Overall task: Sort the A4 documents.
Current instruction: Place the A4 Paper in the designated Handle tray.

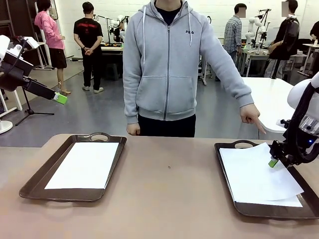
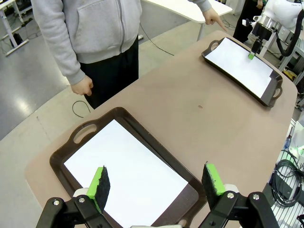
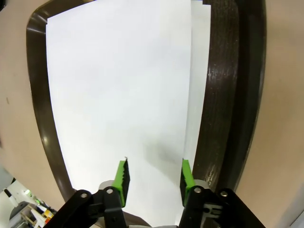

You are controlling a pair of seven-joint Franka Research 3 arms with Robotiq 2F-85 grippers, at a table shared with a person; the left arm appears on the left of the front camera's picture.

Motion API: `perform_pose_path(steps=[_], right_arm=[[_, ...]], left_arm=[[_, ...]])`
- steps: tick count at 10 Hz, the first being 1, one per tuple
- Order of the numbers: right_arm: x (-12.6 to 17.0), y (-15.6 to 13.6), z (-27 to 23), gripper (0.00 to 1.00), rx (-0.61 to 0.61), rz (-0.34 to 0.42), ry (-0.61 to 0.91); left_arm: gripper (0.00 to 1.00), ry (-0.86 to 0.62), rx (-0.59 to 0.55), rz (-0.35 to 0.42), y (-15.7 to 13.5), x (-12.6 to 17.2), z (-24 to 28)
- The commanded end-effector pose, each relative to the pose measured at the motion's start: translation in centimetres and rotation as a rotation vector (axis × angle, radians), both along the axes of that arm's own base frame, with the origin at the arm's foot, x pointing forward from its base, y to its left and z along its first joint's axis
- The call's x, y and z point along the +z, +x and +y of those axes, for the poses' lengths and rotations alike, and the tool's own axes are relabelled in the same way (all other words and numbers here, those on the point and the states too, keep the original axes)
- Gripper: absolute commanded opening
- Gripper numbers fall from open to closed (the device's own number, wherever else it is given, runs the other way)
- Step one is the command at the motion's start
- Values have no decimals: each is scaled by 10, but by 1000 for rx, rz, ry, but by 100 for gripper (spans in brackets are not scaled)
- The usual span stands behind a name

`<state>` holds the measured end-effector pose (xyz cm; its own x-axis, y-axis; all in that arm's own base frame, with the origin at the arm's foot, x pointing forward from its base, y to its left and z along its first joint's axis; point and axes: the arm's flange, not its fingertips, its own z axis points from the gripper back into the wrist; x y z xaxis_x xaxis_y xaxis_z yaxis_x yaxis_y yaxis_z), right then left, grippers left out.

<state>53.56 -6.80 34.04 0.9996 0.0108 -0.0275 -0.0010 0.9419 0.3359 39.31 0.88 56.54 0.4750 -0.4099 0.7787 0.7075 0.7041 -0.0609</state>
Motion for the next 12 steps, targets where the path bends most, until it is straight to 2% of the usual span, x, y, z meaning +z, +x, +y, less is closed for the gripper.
perform_pose_path(steps=[1,2,3,4,12], right_arm=[[2,-6,3,73,-30,-2,-53],[2,-6,3,100,-29,0,-50],[3,-6,3,90,-30,2,-54],[3,-6,3,100,-32,2,-59],[4,0,-1,100,-12,-2,-13]], left_arm=[[100,1,8,-9,0,-1,0],[100,1,8,-9,0,-1,0],[100,1,8,-9,0,-1,0],[100,1,8,-9,0,-1,0],[100,1,8,-9,0,-1,0]])
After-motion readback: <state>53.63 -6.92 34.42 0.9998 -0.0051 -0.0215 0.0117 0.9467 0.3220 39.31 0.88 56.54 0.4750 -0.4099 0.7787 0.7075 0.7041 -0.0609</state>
